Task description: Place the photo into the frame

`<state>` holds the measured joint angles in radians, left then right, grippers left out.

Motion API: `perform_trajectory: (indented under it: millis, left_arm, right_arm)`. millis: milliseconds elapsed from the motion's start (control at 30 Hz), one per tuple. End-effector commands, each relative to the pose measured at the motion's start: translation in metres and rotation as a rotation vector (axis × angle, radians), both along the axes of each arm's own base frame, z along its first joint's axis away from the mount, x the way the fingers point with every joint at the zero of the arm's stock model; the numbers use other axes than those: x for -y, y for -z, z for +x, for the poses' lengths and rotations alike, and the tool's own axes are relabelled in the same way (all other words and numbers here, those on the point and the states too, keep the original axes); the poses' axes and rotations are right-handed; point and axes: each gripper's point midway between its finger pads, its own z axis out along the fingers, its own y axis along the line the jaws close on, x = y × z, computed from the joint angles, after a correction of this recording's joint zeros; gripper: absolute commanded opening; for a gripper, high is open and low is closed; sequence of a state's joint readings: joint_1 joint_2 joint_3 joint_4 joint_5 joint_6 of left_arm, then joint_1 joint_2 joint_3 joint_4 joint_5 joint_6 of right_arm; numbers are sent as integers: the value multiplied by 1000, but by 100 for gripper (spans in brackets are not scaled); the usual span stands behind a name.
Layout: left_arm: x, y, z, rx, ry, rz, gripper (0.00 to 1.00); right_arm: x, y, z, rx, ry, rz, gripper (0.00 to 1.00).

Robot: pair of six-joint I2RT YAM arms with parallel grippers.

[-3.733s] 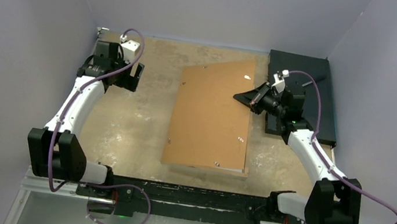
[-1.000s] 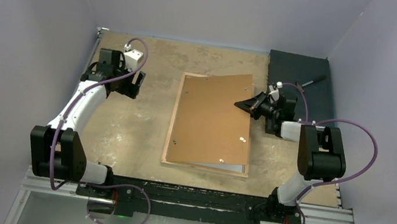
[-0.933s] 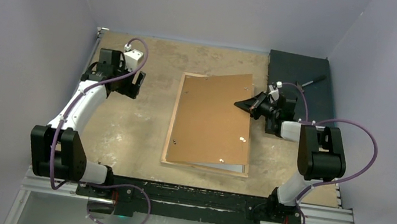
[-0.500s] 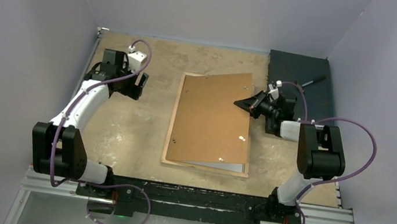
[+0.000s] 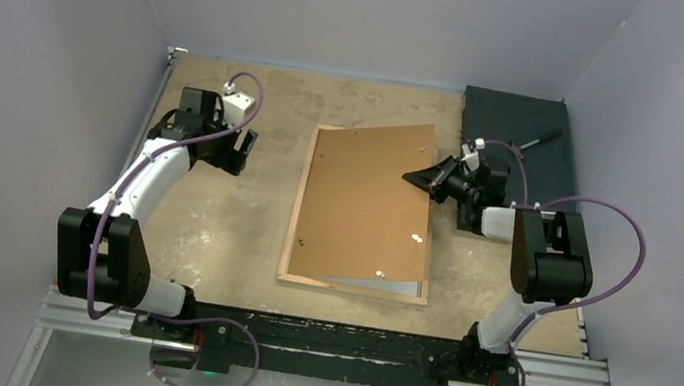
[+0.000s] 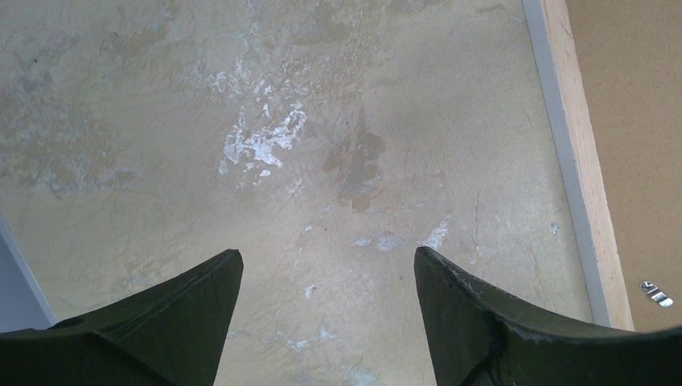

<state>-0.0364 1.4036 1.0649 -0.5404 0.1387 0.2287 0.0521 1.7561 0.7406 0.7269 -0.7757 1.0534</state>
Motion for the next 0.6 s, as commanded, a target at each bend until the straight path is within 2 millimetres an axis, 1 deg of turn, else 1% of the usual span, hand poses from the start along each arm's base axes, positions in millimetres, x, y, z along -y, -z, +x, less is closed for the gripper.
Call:
perform_trajectory:
  millis: [0, 167, 300, 400, 433, 467, 567]
  left_arm:
    - [6, 0, 3, 12, 30, -3, 77]
    - [17, 6, -1, 2, 56, -27, 77]
    - [25, 11, -3, -11, 77, -44, 77]
    - [30, 14, -7, -20, 90, -55, 77]
    - [32, 17, -9, -25, 98, -63, 77]
    - [36, 27, -17, -41, 116, -76, 77]
    - [41, 41, -23, -41, 149, -83, 77]
  right_arm:
    - [6, -21, 27, 144, 52, -38, 0]
    - [6, -15, 22, 144, 55, -54, 0]
    - [4, -6, 16, 130, 64, -86, 0]
    - [3, -2, 16, 133, 87, -121, 0]
    - [3, -1, 16, 134, 95, -128, 0]
    - [1, -2, 14, 147, 106, -125, 0]
    - [-2, 1, 13, 150, 101, -120, 7]
